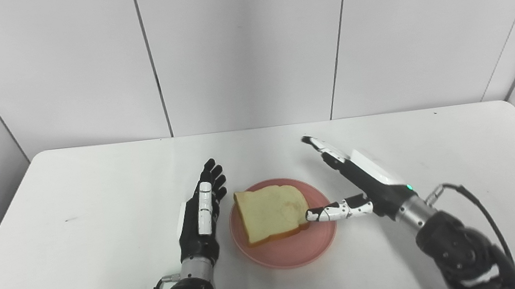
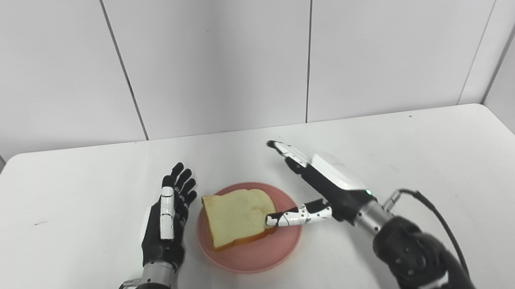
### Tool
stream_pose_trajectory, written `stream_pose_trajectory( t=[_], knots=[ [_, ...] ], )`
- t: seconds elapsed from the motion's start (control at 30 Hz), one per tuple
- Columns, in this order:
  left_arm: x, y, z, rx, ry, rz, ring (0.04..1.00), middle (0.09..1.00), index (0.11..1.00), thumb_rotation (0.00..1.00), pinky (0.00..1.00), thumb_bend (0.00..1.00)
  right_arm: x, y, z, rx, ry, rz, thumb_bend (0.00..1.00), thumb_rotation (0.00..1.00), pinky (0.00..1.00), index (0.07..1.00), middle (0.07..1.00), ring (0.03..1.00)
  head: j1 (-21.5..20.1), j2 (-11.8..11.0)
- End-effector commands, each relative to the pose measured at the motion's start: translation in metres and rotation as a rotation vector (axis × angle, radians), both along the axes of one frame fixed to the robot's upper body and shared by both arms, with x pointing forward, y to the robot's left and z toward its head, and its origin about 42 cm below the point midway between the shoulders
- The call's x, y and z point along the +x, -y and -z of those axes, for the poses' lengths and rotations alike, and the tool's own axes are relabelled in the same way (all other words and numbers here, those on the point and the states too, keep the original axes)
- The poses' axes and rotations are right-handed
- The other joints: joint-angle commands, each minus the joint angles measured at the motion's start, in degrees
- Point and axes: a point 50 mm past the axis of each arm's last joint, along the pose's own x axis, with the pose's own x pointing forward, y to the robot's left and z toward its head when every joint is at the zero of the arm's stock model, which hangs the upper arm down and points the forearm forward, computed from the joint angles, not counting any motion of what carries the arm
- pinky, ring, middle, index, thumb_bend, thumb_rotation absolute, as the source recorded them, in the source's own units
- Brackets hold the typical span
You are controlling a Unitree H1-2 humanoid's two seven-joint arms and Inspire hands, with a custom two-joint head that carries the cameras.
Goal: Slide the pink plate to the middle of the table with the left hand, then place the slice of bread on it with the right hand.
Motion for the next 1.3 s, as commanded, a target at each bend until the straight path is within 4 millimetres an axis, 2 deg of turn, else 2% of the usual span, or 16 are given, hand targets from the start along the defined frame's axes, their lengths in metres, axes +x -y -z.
stream_pose_trajectory(
  t=[0.0,0.03,0.07,0.13,0.2,0.23,0.33,0.37,0.47,0.67,0.9,1.27],
  knots=[
    [0.002,-0.001,-0.017,-0.007,0.083,0.007,0.945,0.944,0.903,0.98,0.94,0.68,0.001,-0.009,-0.007,0.138,0.097,0.014,0.70,0.77,0.92,1.000,1.000,1.000,-0.1,0.0],
    [0.002,-0.002,-0.018,-0.001,0.086,0.007,0.944,0.943,0.902,0.98,0.94,0.68,-0.001,-0.012,-0.001,0.185,0.088,0.024,0.69,0.78,0.93,1.000,1.000,1.000,-0.4,0.0],
    [0.001,-0.003,-0.018,0.003,0.089,0.008,0.942,0.941,0.899,0.98,0.94,0.68,-0.001,-0.015,0.004,0.213,0.086,0.032,0.68,0.85,0.96,1.000,1.000,1.000,-0.5,0.0],
    [0.000,-0.005,-0.019,0.006,0.092,0.011,0.944,0.942,0.901,0.98,0.95,0.67,-0.001,-0.019,0.010,0.266,0.081,0.040,0.66,0.91,0.99,1.000,1.000,1.000,-0.8,0.1],
    [-0.002,-0.007,-0.020,0.005,0.095,0.015,0.946,0.943,0.903,0.97,0.95,0.68,-0.001,-0.024,0.014,0.377,0.044,0.037,0.65,0.93,1.00,1.000,1.000,1.000,-1.0,0.2],
    [-0.003,-0.008,-0.020,0.004,0.096,0.016,0.949,0.944,0.903,0.97,0.95,0.68,-0.001,-0.025,0.015,0.438,0.019,0.031,0.66,0.89,1.00,1.000,1.000,1.000,-1.0,0.2],
    [-0.005,-0.012,-0.021,0.002,0.101,0.023,0.954,0.947,0.906,0.96,0.96,0.67,-0.001,-0.030,0.019,0.591,-0.039,0.013,0.67,0.89,1.00,1.000,1.000,1.000,-1.5,0.4],
    [-0.005,-0.012,-0.022,0.002,0.101,0.025,0.958,0.950,0.909,0.96,0.96,0.66,-0.001,-0.030,0.019,0.617,-0.048,0.012,0.67,0.93,1.00,1.000,1.000,1.000,-1.5,0.4],
    [-0.007,-0.015,-0.023,0.002,0.099,0.028,0.960,0.953,0.911,0.96,0.96,0.66,-0.002,-0.030,0.020,0.694,-0.061,0.009,0.66,0.96,1.00,1.000,1.000,1.000,-1.5,0.6],
    [-0.009,-0.019,-0.023,-0.002,0.099,0.035,0.971,0.962,0.925,0.96,0.98,0.65,-0.004,-0.028,0.024,0.751,-0.080,0.042,0.62,0.97,1.00,1.000,1.000,1.000,-1.7,0.9],
    [-0.009,-0.022,-0.022,-0.004,0.091,0.051,0.980,0.971,0.943,0.97,1.00,0.64,-0.004,-0.028,0.025,0.769,-0.076,0.074,0.63,0.94,1.00,1.000,1.000,1.000,-0.7,1.0],
    [-0.008,-0.019,-0.018,0.004,0.089,0.062,0.997,0.989,0.958,0.96,1.00,0.67,-0.007,-0.029,0.029,0.797,-0.139,0.078,0.60,0.93,1.00,1.000,1.000,1.000,0.6,1.6]
  ],
)
